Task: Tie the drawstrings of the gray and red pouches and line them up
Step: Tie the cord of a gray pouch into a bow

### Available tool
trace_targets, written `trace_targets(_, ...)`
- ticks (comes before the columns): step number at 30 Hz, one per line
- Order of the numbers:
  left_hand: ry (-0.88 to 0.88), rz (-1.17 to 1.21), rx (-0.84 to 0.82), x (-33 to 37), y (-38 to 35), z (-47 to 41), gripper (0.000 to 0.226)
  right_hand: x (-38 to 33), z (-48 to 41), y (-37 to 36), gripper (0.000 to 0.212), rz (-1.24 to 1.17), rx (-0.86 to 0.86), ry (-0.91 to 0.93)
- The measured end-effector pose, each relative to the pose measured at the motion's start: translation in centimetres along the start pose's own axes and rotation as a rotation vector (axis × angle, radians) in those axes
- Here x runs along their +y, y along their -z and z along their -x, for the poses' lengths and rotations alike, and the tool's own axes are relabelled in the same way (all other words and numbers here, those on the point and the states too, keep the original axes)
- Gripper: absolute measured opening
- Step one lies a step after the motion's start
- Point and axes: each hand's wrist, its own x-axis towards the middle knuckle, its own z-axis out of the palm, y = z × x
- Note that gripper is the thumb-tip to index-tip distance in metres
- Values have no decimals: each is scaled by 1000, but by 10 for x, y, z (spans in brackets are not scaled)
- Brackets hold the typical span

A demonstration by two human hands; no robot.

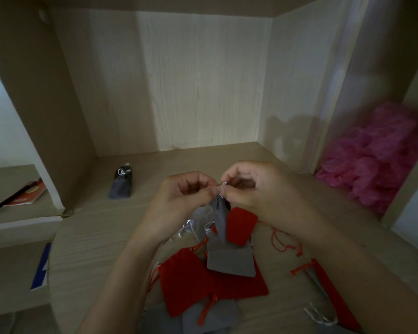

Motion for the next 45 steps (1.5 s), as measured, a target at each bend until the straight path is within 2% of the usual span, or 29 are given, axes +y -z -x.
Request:
trace_targets(6,-41,38,75,-1,-10,0,13,-1,-1,7,13,-65,-11,-84)
trace_targets(11,-55,87,41,-1,-10,0,2,-1,-1,5,7,-60,1,-53)
trace_targets(12,-52,88,35,-3,-10,0,6,-1,0,4,3,-39,-10,-43)
trace_targets(15,5,71,-24,-5,-7,-1,5,0,1,3,14,56,-54,4)
trace_targets(17,65,85,-98,-9,-6,-3,8,1,2,3,6,141,-78,35)
trace_targets(19,95,82,-178,-12,-2,-4,13,0,3,2,10,277,-89,66)
trace_targets(21,82,10,-216,-12,0,-3,19,1,4,-3,12,360,-107,83)
trace_targets(23,55,-62,-209,-11,1,-3,11,4,5,-8,13,370,-95,94)
trace_targets(26,-6,-88,-162,-10,-1,-3,4,9,4,-12,16,277,-25,91)
trace_targets(30,-99,52,-8,-13,-6,-5,6,8,-3,-8,15,-119,48,-12)
trace_targets(33,-201,118,37,-14,-12,-5,9,5,-3,-1,8,-315,-5,-137)
trace_targets(35,-251,137,39,-12,-15,-3,12,1,-1,3,6,-341,-68,-161)
trace_targets(40,-268,136,15,-10,-22,1,5,-9,1,11,17,-148,-128,-87)
trace_targets(45,-148,152,-16,-9,-18,2,8,-8,4,12,22,100,-205,-54)
